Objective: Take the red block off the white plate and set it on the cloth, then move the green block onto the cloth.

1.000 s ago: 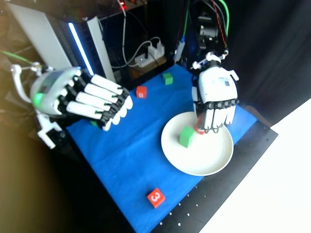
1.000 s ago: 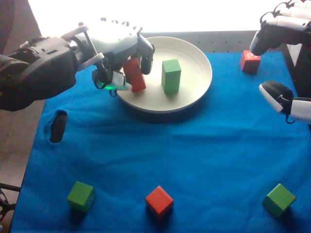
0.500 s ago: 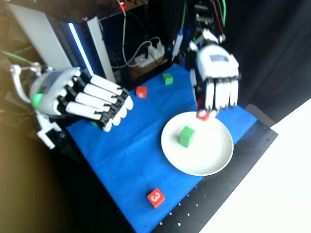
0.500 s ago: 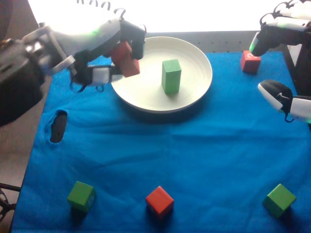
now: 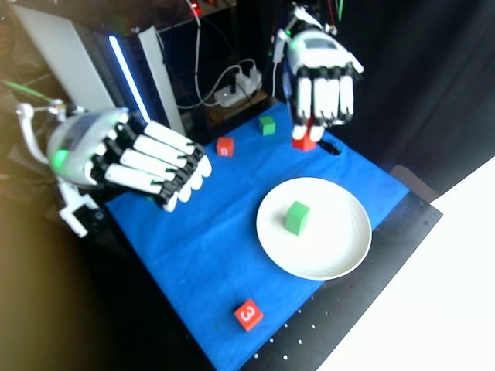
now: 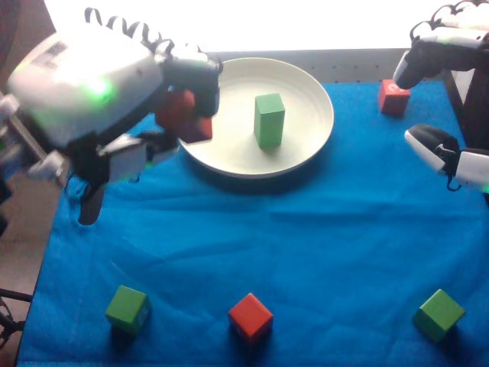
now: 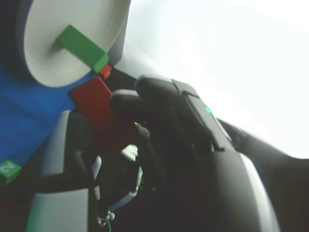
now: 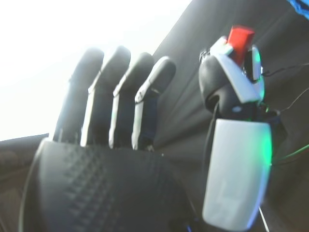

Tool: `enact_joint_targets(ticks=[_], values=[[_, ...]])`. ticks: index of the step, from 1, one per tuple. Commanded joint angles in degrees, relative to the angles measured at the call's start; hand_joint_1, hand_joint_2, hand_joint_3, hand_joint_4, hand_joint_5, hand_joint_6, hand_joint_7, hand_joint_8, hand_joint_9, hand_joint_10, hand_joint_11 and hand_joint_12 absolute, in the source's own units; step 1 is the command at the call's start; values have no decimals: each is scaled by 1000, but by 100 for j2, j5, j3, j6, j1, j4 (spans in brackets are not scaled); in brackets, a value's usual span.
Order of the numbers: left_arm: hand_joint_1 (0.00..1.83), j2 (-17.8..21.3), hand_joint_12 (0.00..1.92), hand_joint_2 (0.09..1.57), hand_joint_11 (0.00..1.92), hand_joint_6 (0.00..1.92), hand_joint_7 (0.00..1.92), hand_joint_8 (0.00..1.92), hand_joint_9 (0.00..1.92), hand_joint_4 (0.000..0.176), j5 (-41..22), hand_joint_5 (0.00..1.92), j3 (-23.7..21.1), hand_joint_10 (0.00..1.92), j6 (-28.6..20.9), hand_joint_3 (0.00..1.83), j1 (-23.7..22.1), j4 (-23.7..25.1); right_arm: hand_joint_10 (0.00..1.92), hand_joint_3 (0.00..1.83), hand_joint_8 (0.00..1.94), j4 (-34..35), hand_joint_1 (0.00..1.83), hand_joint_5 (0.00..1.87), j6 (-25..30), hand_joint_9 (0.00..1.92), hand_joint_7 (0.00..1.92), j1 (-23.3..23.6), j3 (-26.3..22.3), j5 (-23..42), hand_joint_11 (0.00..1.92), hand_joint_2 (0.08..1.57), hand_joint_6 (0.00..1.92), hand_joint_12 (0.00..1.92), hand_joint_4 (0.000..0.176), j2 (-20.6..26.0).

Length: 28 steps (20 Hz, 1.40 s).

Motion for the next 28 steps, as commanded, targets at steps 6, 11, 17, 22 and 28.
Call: enact_joint_targets(ticks=[6, 11, 17, 22, 28], values=[[1332, 269, 1347, 1238, 629, 1388, 722, 1335, 785, 0, -1029, 618, -433, 1464, 17, 0, 481, 64, 1387, 478, 1140, -73, 1114, 709, 4, 524, 644, 27, -10, -681, 356, 792, 931, 1792, 0, -7], [1302, 319, 1489, 1309, 300, 1485, 642, 1567, 582, 0, -829, 535, -650, 1662, 14, 1, 857, 16, 1381, 467, 1144, -37, 1124, 710, 4, 549, 658, 17, -22, -680, 375, 800, 939, 1794, 0, -3], [1075, 228, 1501, 1350, 177, 1586, 647, 1609, 435, 0, -528, 495, -677, 1121, 12, 0, 1045, -81, 1383, 460, 1151, -19, 1121, 685, 5, 522, 634, 15, -25, -680, 350, 809, 951, 1795, 0, -3], [576, 188, 1285, 1137, 0, 217, 423, 128, 277, 46, -476, 418, -679, 512, 12, 0, 1085, -145, 1404, 504, 1175, -16, 1103, 689, 5, 513, 623, 15, -25, -680, 340, 786, 963, 1825, 0, -3], [477, 185, 1042, 1072, 0, 1, 325, 0, 321, 66, -601, 373, -636, 77, 12, 0, 1086, -245, 1417, 523, 1200, -11, 1109, 664, 5, 536, 627, 15, -22, -680, 379, 788, 989, 1802, 0, -3]])
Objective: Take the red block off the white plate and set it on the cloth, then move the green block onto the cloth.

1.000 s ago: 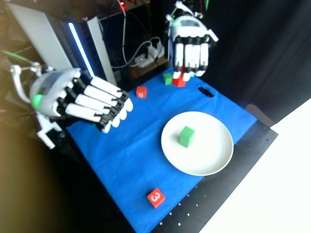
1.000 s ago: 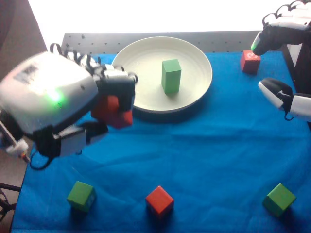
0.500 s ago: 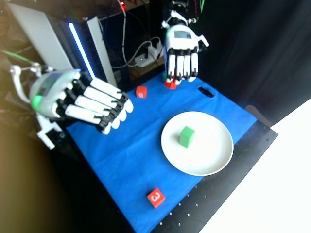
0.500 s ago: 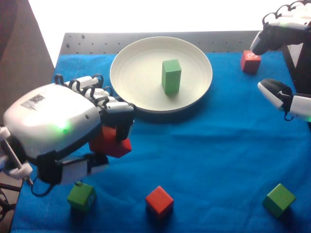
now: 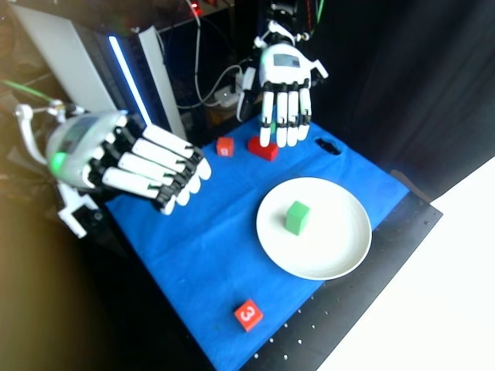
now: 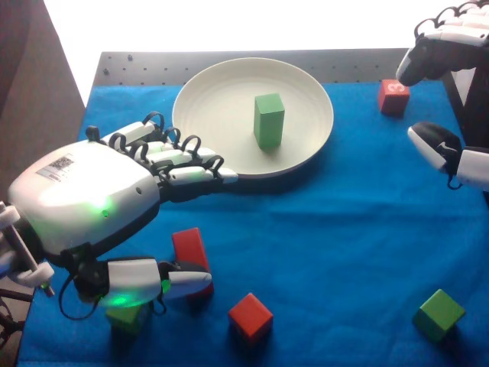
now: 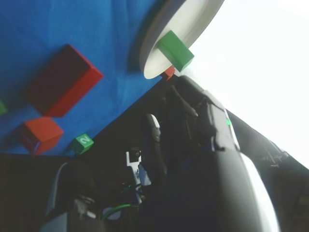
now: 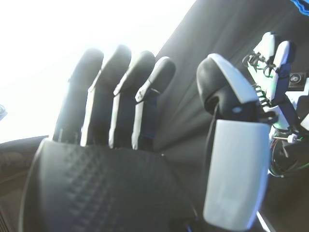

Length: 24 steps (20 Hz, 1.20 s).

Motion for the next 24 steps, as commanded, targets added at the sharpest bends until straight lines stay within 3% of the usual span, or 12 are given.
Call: enact_joint_targets(ticks=[1, 3, 4, 6, 8, 11, 13, 15, 17, 20, 21, 24], values=[[438, -16, 1249, 1135, 11, 9, 355, 5, 376, 58, -833, 405, 25, 73, 13, 6, -48, 23, 1381, 502, 1160, -133, 1107, 668, 5, 539, 629, 15, -9, -680, 373, 786, 965, 1776, 0, -3], [428, -16, 1305, 1152, 15, 10, 360, 4, 394, 48, -1011, 422, 57, 70, 14, 4, -48, -50, 1373, 480, 1152, -129, 1097, 660, 5, 529, 623, 15, -6, -678, 354, 802, 955, 1779, 0, -2], [420, -16, 1341, 1167, 2, 2, 333, 0, 376, 78, -1144, 394, 85, 59, 14, 5, -49, -107, 1393, 465, 1168, -128, 1121, 654, 5, 513, 612, 16, -1, -670, 334, 800, 955, 1805, 0, 2], [461, -18, 1319, 1189, 0, 5, 344, 4, 396, 91, -1454, 403, 170, 65, 14, 5, -55, -242, 1380, 463, 1165, -129, 1164, 614, 5, 496, 598, 17, 38, -601, 319, 766, 982, 1794, 0, 12], [570, -51, 1144, 1194, 0, 2, 332, 2, 375, 86, -1697, 404, 264, 44, 15, 1, -79, -388, 1254, 452, 1024, -144, 1125, 554, 5, 482, 593, 47, 109, -491, 310, 757, 926, 1714, 0, 22], [497, -161, 838, 1195, 0, 1, 287, 4, 296, 116, -1778, 318, 472, 9, 17, 2, -254, -526, 1084, 447, 733, -190, 992, 514, 5, 427, 558, 233, 224, -224, 244, 656, 790, 1726, 0, 10], [478, -169, 778, 1202, 0, 0, 270, 1, 265, 95, -1806, 302, 557, 4, 18, 2, -334, -577, 1018, 423, 598, -324, 1001, 494, 4, 389, 540, 527, 367, 137, 202, 652, 715, 1696, 0, -84], [517, -166, 835, 1187, 0, 1, 280, 2, 270, 92, -1798, 309, 681, 4, 18, 0, -423, -677, 1064, 331, 756, -425, 1023, 445, 4, 359, 470, 830, 571, 491, 183, 719, 791, 1644, 0, -258], [593, -162, 899, 1199, 0, 0, 274, 5, 265, 64, -1727, 306, 796, 2, 19, 2, -523, -743, 1079, 221, 780, -497, 1011, 526, 4, 346, 481, 1104, 761, 840, 180, 767, 561, 1659, 0, -438], [612, -152, 1078, 1196, 0, 11, 333, 14, 325, 55, -1653, 351, 896, 19, 42, 0, -605, -835, 1143, 79, 632, -548, 1048, 659, 4, 371, 558, 1320, 940, 1154, 220, 798, 283, 1762, 0, -612], [625, -135, 1076, 1186, 0, 12, 360, 10, 339, 79, -1614, 383, 961, 16, 65, 0, -647, -907, 1045, 26, 488, -565, 1097, 700, 4, 406, 587, 1458, 1090, 1375, 251, 843, 105, 1631, 0, -776], [629, -93, 784, 1204, 0, 8, 374, 6, 284, 60, -1582, 400, 1019, 10, 160, 3, -727, -1010, 1126, 9, 502, -568, 1138, 734, 4, 393, 610, 1694, 1398, 1823, 233, 873, 51, 1681, 0, -1073]])
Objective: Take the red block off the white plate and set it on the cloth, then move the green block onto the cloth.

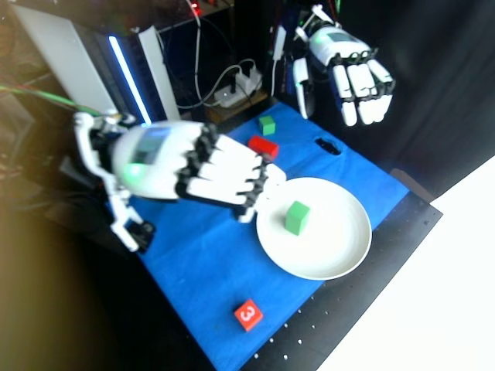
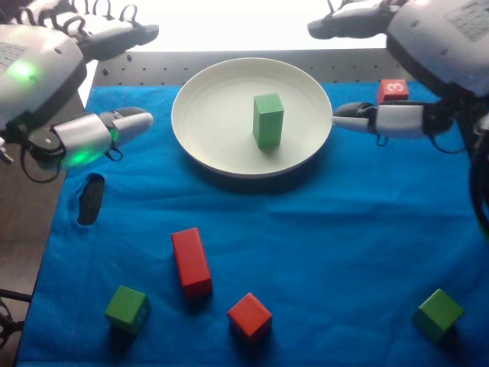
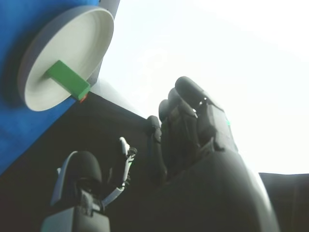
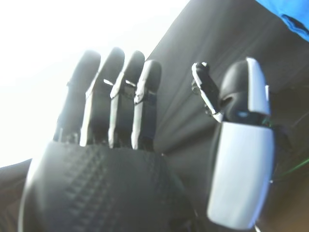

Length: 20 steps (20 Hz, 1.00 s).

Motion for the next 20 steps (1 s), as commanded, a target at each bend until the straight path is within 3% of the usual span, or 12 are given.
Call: enact_joint_targets(ticks=[1, 2, 4, 6, 7, 9, 10, 11, 12, 15, 16, 20], values=[[633, 56, 657, 1192, 0, 8, 382, 5, 288, 81, -682, 409, 4, 9, 81, 0, -87, 84, 1075, 6, 459, -146, 1130, 729, -2, 363, 594, 145, 76, -379, 199, 889, 34, 1658, 0, -73], [652, 60, 676, 1183, 0, 10, 394, 6, 305, 77, -679, 426, -1, 13, 156, 0, -101, 42, 1001, 4, 363, -146, 1148, 708, -2, 397, 559, 238, 202, -198, 253, 907, 14, 1592, 0, -199], [638, 105, 888, 1180, 0, 6, 394, 2, 320, 97, -678, 432, -27, 14, 266, 0, -105, -11, 656, 0, 154, -146, 1149, 729, -2, 554, 695, 401, 491, 176, 301, 883, 5, 1401, 0, -487], [642, 156, 1041, 1161, 0, 11, 404, 4, 341, 119, -705, 457, -51, 21, 277, 0, -105, -28, 403, 0, 24, -146, 1110, 736, -2, 564, 681, 479, 662, 373, 186, 884, 1, 1432, 0, -664], [631, 190, 1118, 1166, 0, 8, 396, 3, 351, 131, -763, 454, -61, 27, 277, 0, -109, -49, 389, 0, 18, -146, 1110, 751, -3, 565, 700, 541, 787, 537, 145, 882, 4, 1468, 0, -790], [599, 254, 1214, 1182, 0, 5, 397, 3, 373, 114, -850, 453, -91, 42, 277, 2, -108, -85, 1034, 2, 25, -145, 1078, 707, -3, 387, 740, 608, 972, 742, 150, 900, 0, 1698, 0, -955], [599, 273, 1214, 1182, 0, 5, 397, 3, 373, 114, -883, 453, -105, 42, 277, 2, -108, -96, 1034, 2, 25, -145, 1078, 707, -3, 387, 740, 645, 1070, 863, 150, 900, 0, 1698, 0, -1039], [613, 276, 1240, 1177, 0, 8, 410, 7, 383, 115, -896, 461, -107, 49, 277, 0, -108, -96, 1207, 2, 45, -145, 1052, 699, -3, 350, 758, 673, 1166, 989, 149, 907, 0, 1790, 0, -1123], [609, 277, 1235, 1187, 0, 7, 413, 7, 387, 103, -912, 460, -107, 53, 277, 3, -108, -95, 824, 0, 12, -144, 1034, 684, -3, 420, 696, 704, 1276, 1125, 142, 904, 2, 1555, 0, -1223], [610, 282, 1276, 1188, 0, 9, 425, 9, 399, 95, -953, 473, -125, 62, 278, 2, -108, -93, 478, 0, 0, -143, 1031, 647, -5, 480, 621, 771, 1651, 1526, 92, 931, 0, 1484, 0, -1568], [612, 282, 1358, 1193, 0, 11, 446, 13, 426, 76, -979, 485, -130, 79, 278, 2, -108, -93, 262, 0, 5, -138, 979, 644, -5, 623, 682, 794, 1764, 1638, 170, 915, 0, 1374, 0, -1667], [618, 283, 1394, 1187, 0, 9, 447, 8, 432, 68, -1062, 489, -150, 89, 278, 0, -108, -78, 92, 4, 0, -123, 975, 596, -5, 593, 626, 853, 2168, 2008, 60, 918, 0, 1339, 0, -2039]])
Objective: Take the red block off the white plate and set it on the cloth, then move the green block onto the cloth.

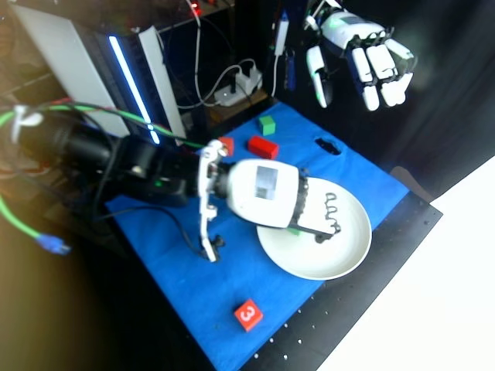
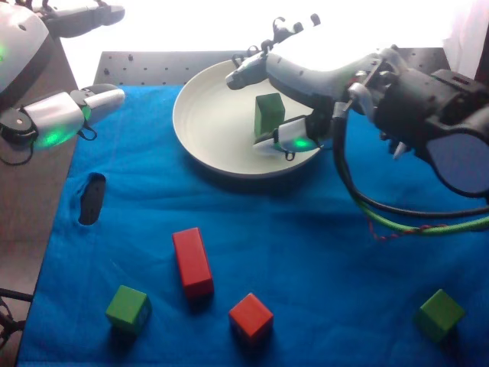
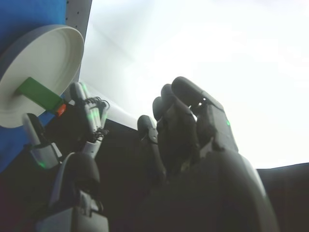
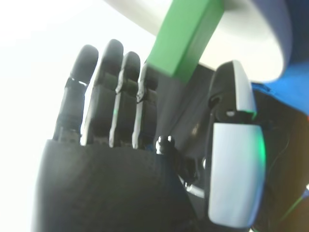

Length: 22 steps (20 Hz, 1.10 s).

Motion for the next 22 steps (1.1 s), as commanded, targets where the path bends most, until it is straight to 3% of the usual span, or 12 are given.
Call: enact_joint_targets(ticks=[1, 5, 8, 9, 10, 11, 12, 13, 15, 16, 17, 22], values=[[610, 25, 1431, 1187, 0, 8, 444, 6, 431, 77, -741, 489, -7, 95, 29, 0, -91, 150, 81, 1, 3, -58, 979, 582, -5, 588, 611, 115, 59, -517, 32, 915, 4, 1408, 0, -34], [636, 25, 1414, 1181, 0, 11, 452, 7, 418, 85, -795, 501, -30, 96, 29, 0, -90, 169, 106, 1, 23, -5, 1066, 592, -69, 631, 670, 113, 351, -178, 7, 920, 4, 1631, 0, -250], [619, 26, 1370, 1186, 0, 12, 454, 6, 408, 90, -809, 511, -44, 94, 29, 1, -93, 195, 1202, 2, 110, 171, 1265, 699, -319, 562, 962, 112, 457, -25, 352, 985, 7, 1864, 0, -316], [619, 26, 1370, 1186, 0, 12, 454, 6, 408, 90, -817, 511, -46, 94, 29, 1, -93, 195, 1202, 2, 110, 184, 1265, 699, -319, 562, 962, 112, 469, -17, 352, 985, 7, 1864, 0, -317], [625, 26, 1353, 1192, 0, 15, 463, 7, 418, 80, -828, 524, -50, 100, 29, 2, -93, 196, 1194, 4, 767, 186, 1365, 788, -319, 717, 1022, 112, 471, -13, 555, 1053, 9, 1785, 0, -317], [634, 26, 1314, 1195, 0, 15, 467, 7, 417, 84, -830, 527, -51, 100, 29, 2, -93, 197, 1344, 8, 1014, 186, 1371, 791, -319, 839, 965, 112, 471, -13, 507, 1127, 834, 1706, 0, -317], [638, 26, 1306, 1201, 0, 14, 466, 7, 416, 83, -832, 526, -53, 100, 29, 4, -93, 199, 1387, 3, 1077, 186, 1354, 798, -319, 819, 912, 112, 471, -13, 468, 1158, 1106, 1603, 0, -317], [624, 26, 1309, 1210, 0, 11, 465, 5, 414, 75, -832, 522, -54, 100, 29, 7, -93, 199, 934, 3, 1126, 186, 1245, 883, -319, 695, 824, 112, 471, -13, 340, 1175, 1218, 1503, 0, -317], [615, 25, 1337, 1217, 0, 14, 475, 8, 429, 60, -833, 532, -54, 110, 29, 6, -88, 186, 597, 0, 1150, 185, 1215, 877, -318, 711, 789, 112, 465, -16, 242, 1193, 1299, 1462, 0, -317], [615, 25, 1337, 1217, 0, 14, 475, 8, 429, 60, -828, 532, -54, 110, 29, 6, -85, 177, 597, 0, 1150, 184, 1215, 877, -318, 711, 789, 113, 461, -18, 242, 1193, 1299, 1462, 0, -317], [640, 23, 1355, 1204, 0, 15, 483, 10, 439, 69, -819, 539, -51, 121, 29, 0, -80, 155, 1468, 1, 1091, 183, 1338, 822, -317, 666, 801, 127, 446, -30, 293, 1206, 1331, 1398, 0, -316], [677, 25, 1330, 1188, 0, 18, 494, 11, 439, 82, -805, 556, -50, 139, 29, 0, -32, 90, 1339, 0, 959, 177, 1366, 855, -314, 819, 937, 309, 263, -151, 521, 1150, 1187, 1302, 0, -200]])
